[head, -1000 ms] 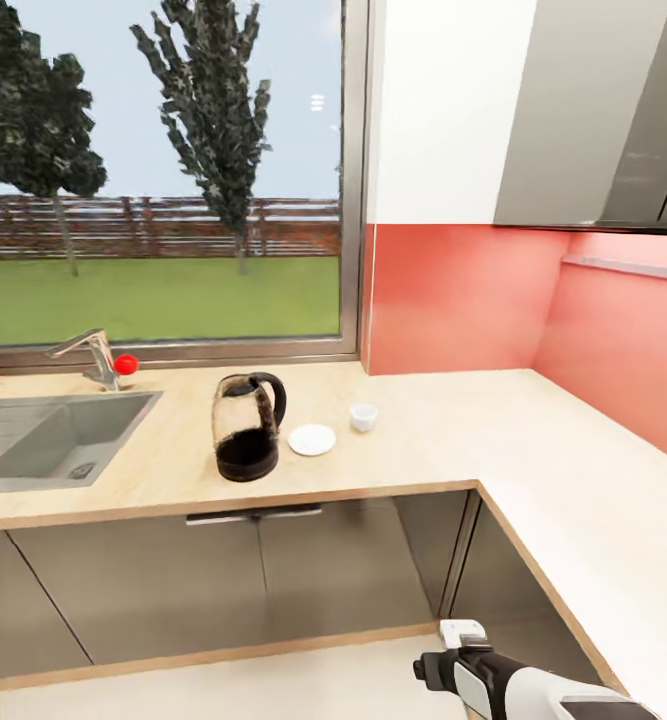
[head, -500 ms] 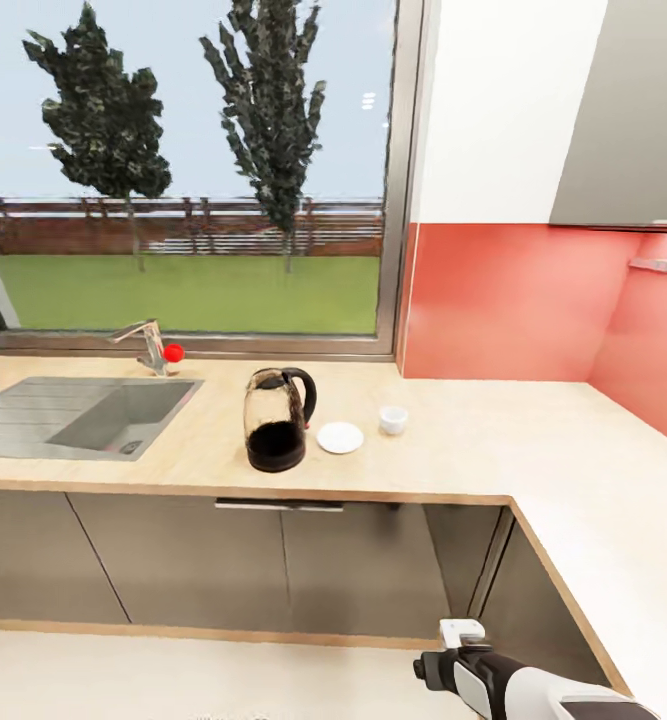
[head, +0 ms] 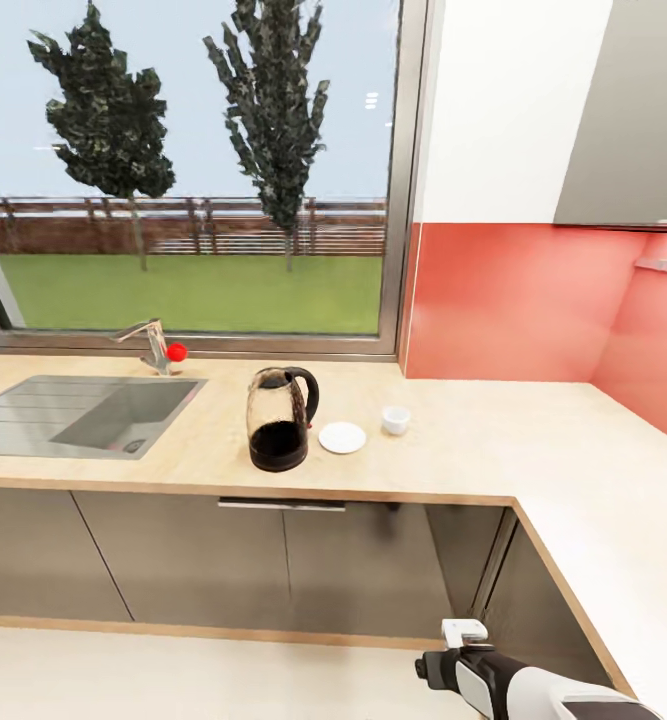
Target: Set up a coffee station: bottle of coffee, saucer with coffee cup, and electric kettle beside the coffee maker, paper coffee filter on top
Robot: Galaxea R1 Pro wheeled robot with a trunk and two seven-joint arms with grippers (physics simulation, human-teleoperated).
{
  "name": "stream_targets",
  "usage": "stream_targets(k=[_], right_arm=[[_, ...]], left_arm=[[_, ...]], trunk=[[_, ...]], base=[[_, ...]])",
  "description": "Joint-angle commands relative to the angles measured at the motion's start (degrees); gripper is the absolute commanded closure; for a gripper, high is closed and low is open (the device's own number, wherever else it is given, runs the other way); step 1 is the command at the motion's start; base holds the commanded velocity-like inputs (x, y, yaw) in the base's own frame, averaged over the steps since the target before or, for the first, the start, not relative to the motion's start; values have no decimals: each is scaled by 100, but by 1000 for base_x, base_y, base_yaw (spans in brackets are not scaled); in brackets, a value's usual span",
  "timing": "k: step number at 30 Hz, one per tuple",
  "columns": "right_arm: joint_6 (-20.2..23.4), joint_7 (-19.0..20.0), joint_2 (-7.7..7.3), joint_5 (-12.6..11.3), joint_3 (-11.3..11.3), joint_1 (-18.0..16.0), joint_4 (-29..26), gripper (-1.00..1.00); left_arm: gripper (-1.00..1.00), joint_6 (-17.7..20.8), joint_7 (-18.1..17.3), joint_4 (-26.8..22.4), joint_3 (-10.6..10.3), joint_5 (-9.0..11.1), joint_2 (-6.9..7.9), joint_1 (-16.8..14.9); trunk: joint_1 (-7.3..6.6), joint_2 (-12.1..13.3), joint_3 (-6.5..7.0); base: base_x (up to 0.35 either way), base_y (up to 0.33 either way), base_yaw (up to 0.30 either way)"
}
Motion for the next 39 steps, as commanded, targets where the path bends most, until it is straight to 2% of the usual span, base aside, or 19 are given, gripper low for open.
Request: stream_targets(k=[1, 6, 13, 18, 20, 24, 26, 28, 30, 32, 34, 36, 37, 39], right_arm=[[10, 4, -11, -11, -18, -7, 8, -100], [35, 16, -24, -8, -25, -7, -38, -100], [49, 15, 7, 1, 2, -7, -975, -100], [52, 47, 17, -10, 1, -7, -2360, -100], [75, 51, 26, -17, 6, -7, -3218, -100], [85, 57, 36, -27, 17, -7, -4275, -100], [96, 55, 37, -110, 23, -7, -4878, -100], [133, 52, 34, -335, 28, -11, -5295, -100], [337, 48, 33, -630, 40, -15, -5631, -100], [867, 51, 32, -845, 48, -50, -5880, -100], [1550, 56, 32, -942, 51, -80, -6006, -100], [2031, 57, 32, -987, 51, -172, -6058, -100], [2106, 58, 32, -992, 51, -227, -6065, -100], [2291, 60, 32, -1011, 52, -574, -6079, -100]], left_arm=[[-100, -9, -5, -3, 35, 19, -4, 0], [-100, -5, -1, 5, 44, 27, 5, 1], [-100, -5, -1, 14, 61, 27, 19, 0], [-100, -12, -1, 20, 62, 27, 25, 0], [-100, -13, -1, 22, 62, 27, 28, 0], [-100, -13, -1, 27, 62, 27, 29, 1], [-100, -13, -1, 28, 62, 27, 29, 2], [-100, -13, -1, 28, 62, 27, 29, 1], [-100, -13, -1, 28, 62, 27, 30, 0], [-100, -13, -1, 28, 62, 27, 30, 0], [-100, -13, -1, 27, 62, 27, 30, 0], [-100, -13, -1, 30, 62, 27, 26, 0], [-100, -13, -1, 30, 62, 27, 25, 0], [-100, -13, -1, 31, 58, 27, 22, 0]], trunk=[[0, -5, -7], [0, -5, -7], [0, -5, -7], [0, -5, -7], [0, -5, -7], [0, -5, -7], [0, -5, -7], [0, -5, -7], [0, -5, -7], [0, -5, -7], [0, -5, -7], [0, -5, -7], [0, -5, -7], [0, -5, -7]], base=[[-76, 0, 0], [-232, 0, 0], [-239, 0, 0], [-45, 0, 0], [-5, 0, 0], [-1, 0, 0], [0, 0, 0], [0, 0, 0], [0, 0, 0], [0, 0, 0], [0, 0, 0], [0, 0, 0], [0, 0, 0], [0, 0, 0]])
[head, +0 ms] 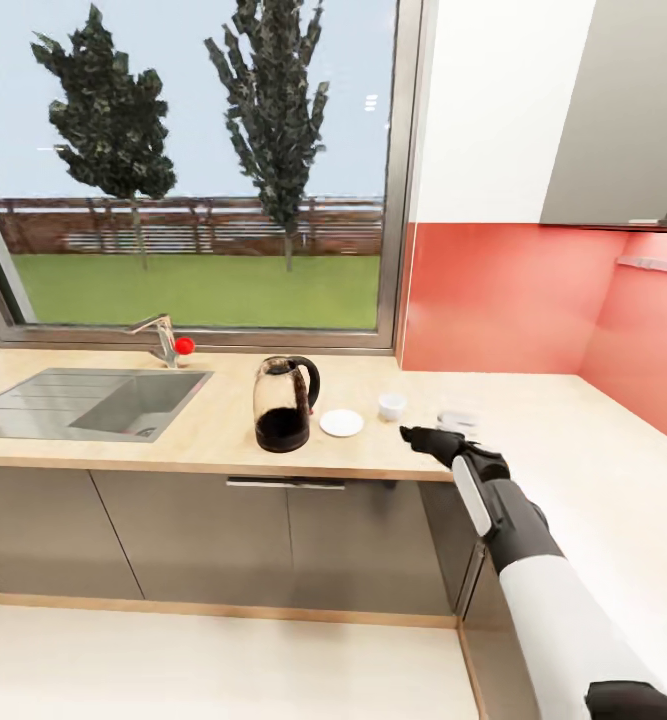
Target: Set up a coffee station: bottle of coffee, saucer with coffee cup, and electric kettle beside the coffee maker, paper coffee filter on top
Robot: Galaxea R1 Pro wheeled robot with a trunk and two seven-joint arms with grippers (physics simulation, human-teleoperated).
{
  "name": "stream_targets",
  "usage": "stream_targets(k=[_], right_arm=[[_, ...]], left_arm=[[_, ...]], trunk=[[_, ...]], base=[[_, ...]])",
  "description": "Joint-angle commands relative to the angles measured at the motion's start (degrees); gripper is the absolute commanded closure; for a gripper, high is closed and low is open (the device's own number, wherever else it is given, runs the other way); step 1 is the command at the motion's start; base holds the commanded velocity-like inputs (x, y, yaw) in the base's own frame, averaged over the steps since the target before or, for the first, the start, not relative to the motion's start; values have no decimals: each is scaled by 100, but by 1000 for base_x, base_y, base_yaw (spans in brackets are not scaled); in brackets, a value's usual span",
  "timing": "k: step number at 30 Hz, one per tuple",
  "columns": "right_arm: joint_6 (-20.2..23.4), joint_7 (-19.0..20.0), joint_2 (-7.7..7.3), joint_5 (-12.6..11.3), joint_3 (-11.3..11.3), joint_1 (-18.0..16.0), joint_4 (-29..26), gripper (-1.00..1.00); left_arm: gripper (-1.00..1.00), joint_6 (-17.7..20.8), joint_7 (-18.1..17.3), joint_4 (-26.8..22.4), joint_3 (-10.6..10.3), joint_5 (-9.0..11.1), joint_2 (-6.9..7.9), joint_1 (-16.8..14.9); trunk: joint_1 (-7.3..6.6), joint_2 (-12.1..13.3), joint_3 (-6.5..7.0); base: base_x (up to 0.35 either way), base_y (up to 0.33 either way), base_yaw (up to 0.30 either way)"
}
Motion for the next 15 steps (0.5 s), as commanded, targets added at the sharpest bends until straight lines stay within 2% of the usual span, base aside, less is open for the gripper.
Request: stream_targets(k=[1, 2, 3, 4, 6, 7, 9, 10, 12, 15], right_arm=[[67, 5, 0, -16, -3, -121, -5, -100], [337, 9, 0, -22, -3, -545, 10, -100], [562, 16, 0, -23, -3, -706, 13, -100], [1071, 126, 0, -25, -2, -881, 11, -100], [1399, 470, 0, -20, -2, -953, 0, -100], [1519, 864, -2, -19, -1, -978, -6, -100], [1606, 1522, -6, -13, 4, -995, -14, -100], [1621, 1700, -7, -12, 5, -998, -18, -100], [1640, 1925, -18, -9, 3, -1002, -25, -100], [1646, 2000, -32, -9, 6, -1003, -28, -100]], left_arm=[[-100, -10, -8, -5, 36, 18, -4, 0], [-100, -10, -8, -3, 33, 22, -5, 0], [-100, -10, -8, 0, 31, 24, -5, 2], [-100, -10, -8, 6, 26, 26, -5, 4], [-100, -8, -8, 17, 24, 31, -4, 7], [-100, -5, -7, 39, 25, 33, 0, 8], [-100, -2, -2, 157, 29, 34, 5, 8], [-100, -2, -1, 210, 30, 34, 13, 9], [-100, -1, 2, 289, 27, 34, 68, 11], [-100, -1, 2, 404, 28, 34, 111, 14]], trunk=[[1, -5, -8], [1, -5, -8], [1, -5, -8], [1, -5, -8], [1, -5, -8], [1, -5, -8], [1, -5, -8], [1, -5, -8], [1, -5, -8], [1, -5, -8]], base=[[0, 0, 0], [0, 0, 0], [0, 0, 0], [0, 0, 0], [0, 0, 0], [0, 0, 0], [5, 0, 0], [69, 0, 0], [199, 0, 0], [301, 0, 0]])
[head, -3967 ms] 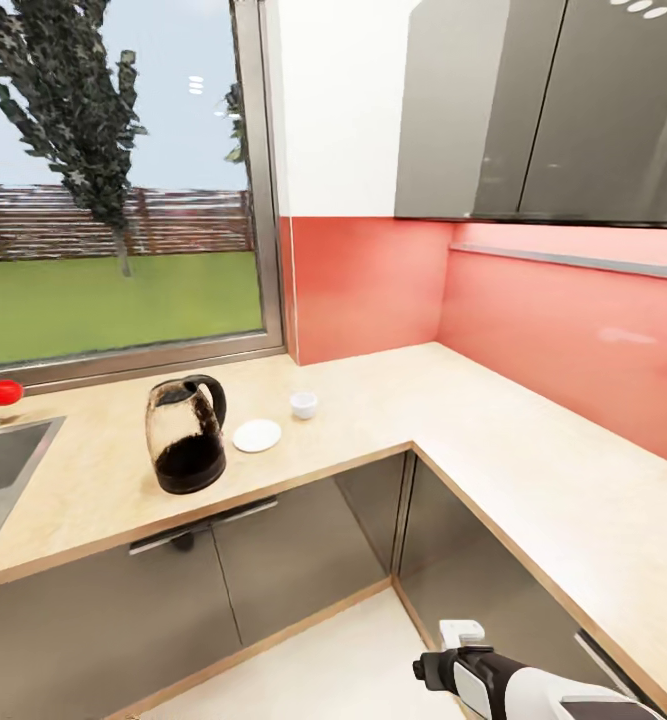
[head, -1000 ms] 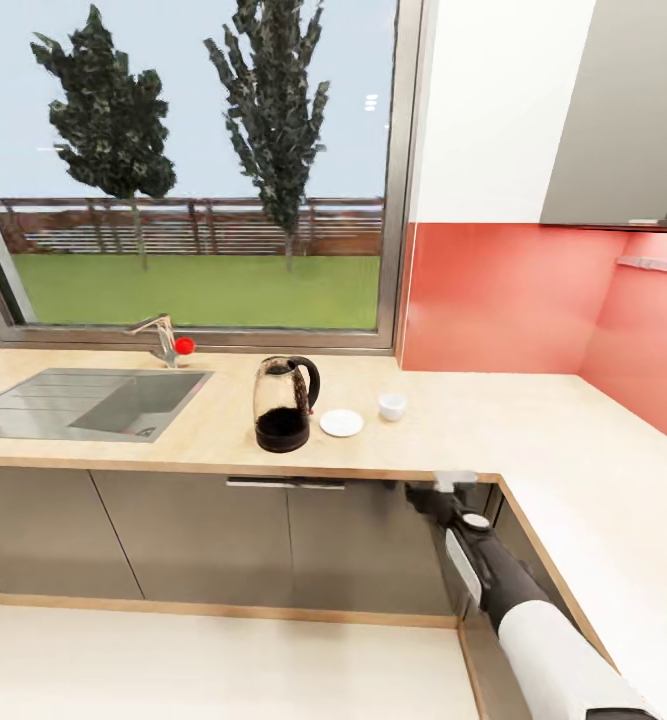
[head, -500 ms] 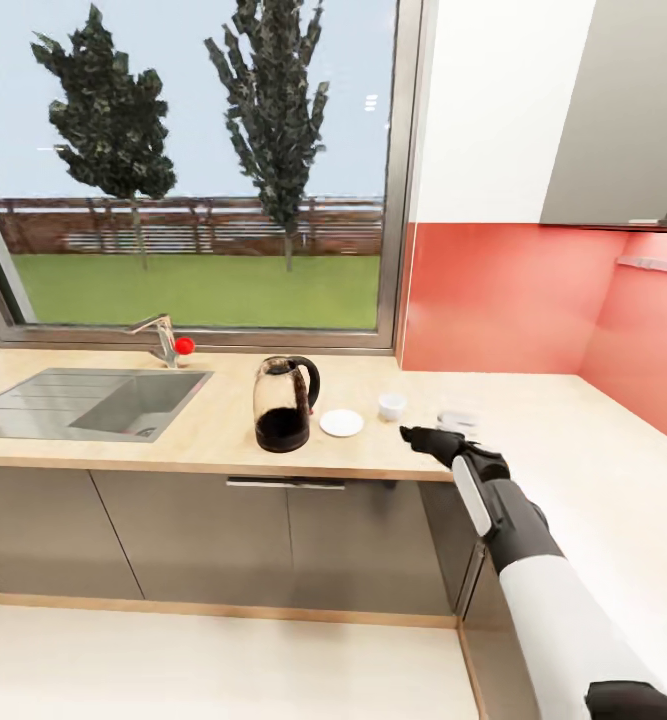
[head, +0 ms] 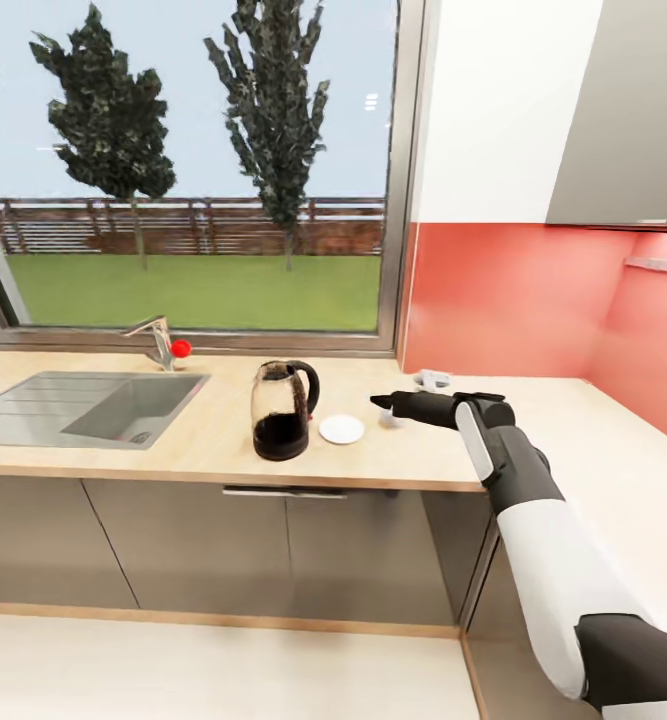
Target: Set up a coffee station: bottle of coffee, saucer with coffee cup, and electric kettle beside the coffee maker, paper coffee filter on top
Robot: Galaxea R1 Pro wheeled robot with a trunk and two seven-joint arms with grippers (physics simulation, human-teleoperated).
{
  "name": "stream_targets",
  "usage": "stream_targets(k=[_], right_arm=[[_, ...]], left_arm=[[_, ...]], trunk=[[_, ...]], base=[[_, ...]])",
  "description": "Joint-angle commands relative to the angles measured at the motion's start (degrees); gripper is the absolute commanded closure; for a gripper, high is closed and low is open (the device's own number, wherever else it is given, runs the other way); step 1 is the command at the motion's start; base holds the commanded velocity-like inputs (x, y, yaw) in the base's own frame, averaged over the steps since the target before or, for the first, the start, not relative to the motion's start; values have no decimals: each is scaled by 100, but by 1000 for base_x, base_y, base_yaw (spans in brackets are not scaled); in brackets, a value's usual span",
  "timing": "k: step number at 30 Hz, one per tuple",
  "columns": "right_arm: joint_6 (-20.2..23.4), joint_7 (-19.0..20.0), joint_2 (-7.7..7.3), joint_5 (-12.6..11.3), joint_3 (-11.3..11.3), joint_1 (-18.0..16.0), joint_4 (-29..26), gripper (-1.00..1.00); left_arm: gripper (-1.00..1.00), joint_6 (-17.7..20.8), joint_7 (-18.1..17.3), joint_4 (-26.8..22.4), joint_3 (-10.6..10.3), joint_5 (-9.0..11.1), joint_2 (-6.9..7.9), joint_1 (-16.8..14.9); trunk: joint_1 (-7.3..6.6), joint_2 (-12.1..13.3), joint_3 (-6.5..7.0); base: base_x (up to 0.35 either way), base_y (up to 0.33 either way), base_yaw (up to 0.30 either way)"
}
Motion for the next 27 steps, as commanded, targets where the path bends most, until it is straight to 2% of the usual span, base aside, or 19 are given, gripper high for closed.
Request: stream_targets(k=[1, 6, 17, 27], right_arm=[[31, 4, -3, -26, -2, -4, -4, -100], [24, 19, -16, -26, -1, -5, -4, -100], [23, 21, -20, -26, 8, 2, -4, -100], [23, 19, -24, -21, 6, 8, 2, -100]], left_arm=[[-100, -8, -4, 21, 35, 18, 3, 2], [-100, -2, 2, 65, 40, 18, 13, 2], [-100, 0, 2, 67, 47, 18, 7, 3], [-100, 0, 2, 68, 38, 18, 5, 4]], trunk=[[4, -4, -7], [4, -4, -9], [4, -4, -64], [4, -4, -81]], base=[[328, 0, 0], [339, 0, 13], [335, -87, 123], [45, -17, 55]])
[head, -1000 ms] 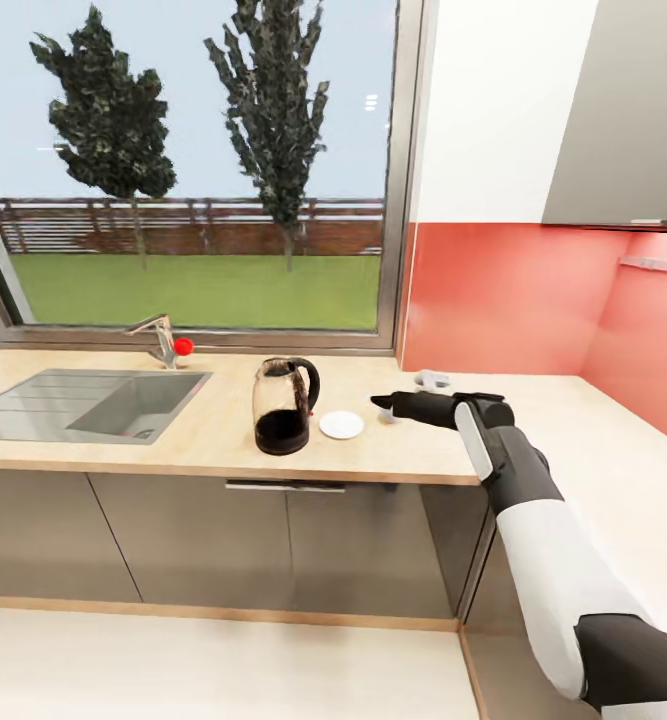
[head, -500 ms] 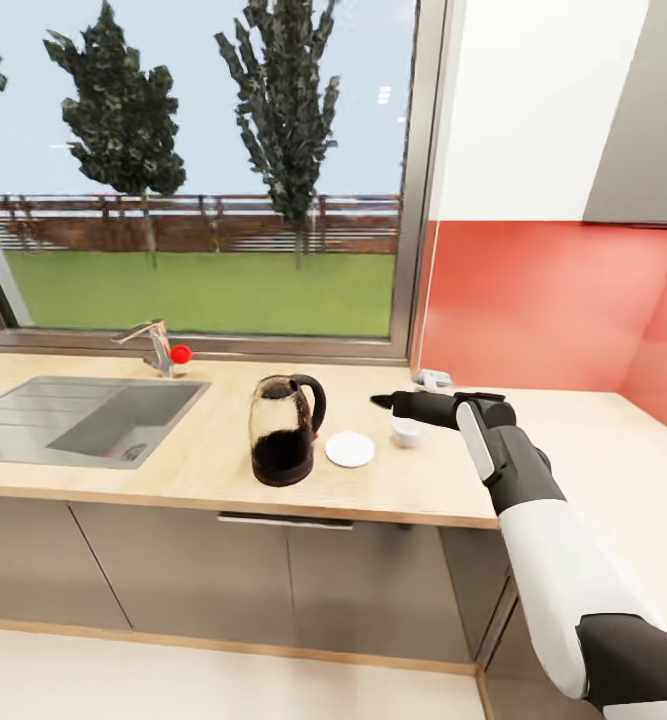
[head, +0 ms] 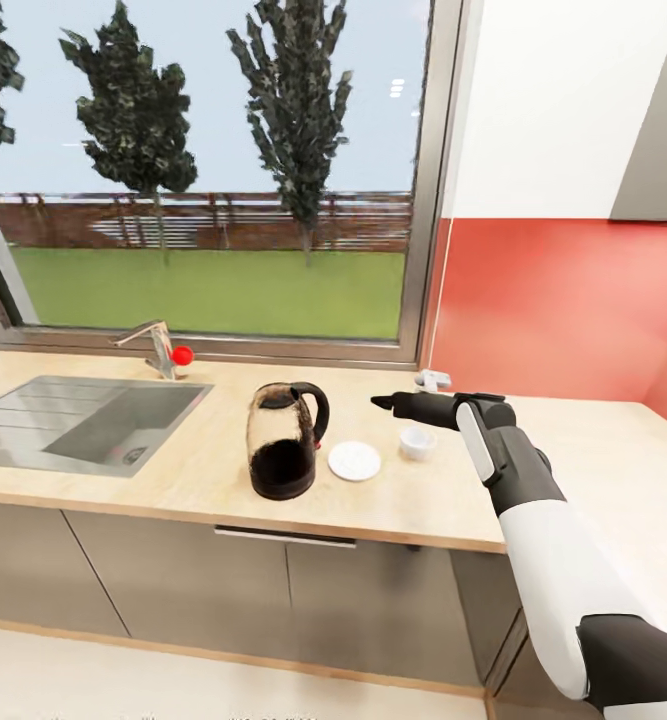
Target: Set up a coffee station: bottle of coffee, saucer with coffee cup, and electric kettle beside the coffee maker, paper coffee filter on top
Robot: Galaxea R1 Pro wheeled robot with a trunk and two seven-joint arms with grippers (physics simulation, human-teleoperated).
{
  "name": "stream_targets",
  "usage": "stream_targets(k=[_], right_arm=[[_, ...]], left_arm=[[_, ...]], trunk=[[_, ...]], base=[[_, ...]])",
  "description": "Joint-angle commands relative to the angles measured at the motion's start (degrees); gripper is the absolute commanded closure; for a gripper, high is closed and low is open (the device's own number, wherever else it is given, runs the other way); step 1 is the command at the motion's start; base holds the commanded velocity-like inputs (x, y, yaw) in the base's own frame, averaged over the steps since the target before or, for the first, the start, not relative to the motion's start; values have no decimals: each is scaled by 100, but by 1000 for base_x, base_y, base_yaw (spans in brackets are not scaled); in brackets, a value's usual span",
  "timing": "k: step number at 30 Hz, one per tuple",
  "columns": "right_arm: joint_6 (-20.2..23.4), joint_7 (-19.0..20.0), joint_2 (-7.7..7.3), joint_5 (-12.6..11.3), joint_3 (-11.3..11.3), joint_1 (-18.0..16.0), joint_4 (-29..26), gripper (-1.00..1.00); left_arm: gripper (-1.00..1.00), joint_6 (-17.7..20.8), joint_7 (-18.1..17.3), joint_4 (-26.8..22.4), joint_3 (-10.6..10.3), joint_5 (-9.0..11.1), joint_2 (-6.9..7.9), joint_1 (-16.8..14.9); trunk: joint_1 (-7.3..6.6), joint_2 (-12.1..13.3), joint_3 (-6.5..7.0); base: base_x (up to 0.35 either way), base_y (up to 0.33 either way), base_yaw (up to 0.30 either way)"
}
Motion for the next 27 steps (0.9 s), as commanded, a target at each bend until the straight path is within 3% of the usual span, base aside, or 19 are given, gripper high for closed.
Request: stream_targets(k=[1, 10, 27], right_arm=[[27, -10, -1, -28, -4, -1, 1, -100], [-20, -14, 2, 21, -8, 17, 33, -100], [-22, -14, -3, 36, -8, 77, 52, -100]], left_arm=[[-100, -9, -3, -6, 35, 19, -3, 2], [-100, -9, -3, -6, 31, 19, -3, 1], [-100, -9, -3, -6, 26, 19, -3, 1]], trunk=[[1, -5, -12], [1, -5, -40], [1, -5, -40]], base=[[37, -1, 183], [181, 0, 95], [8, 0, 3]])
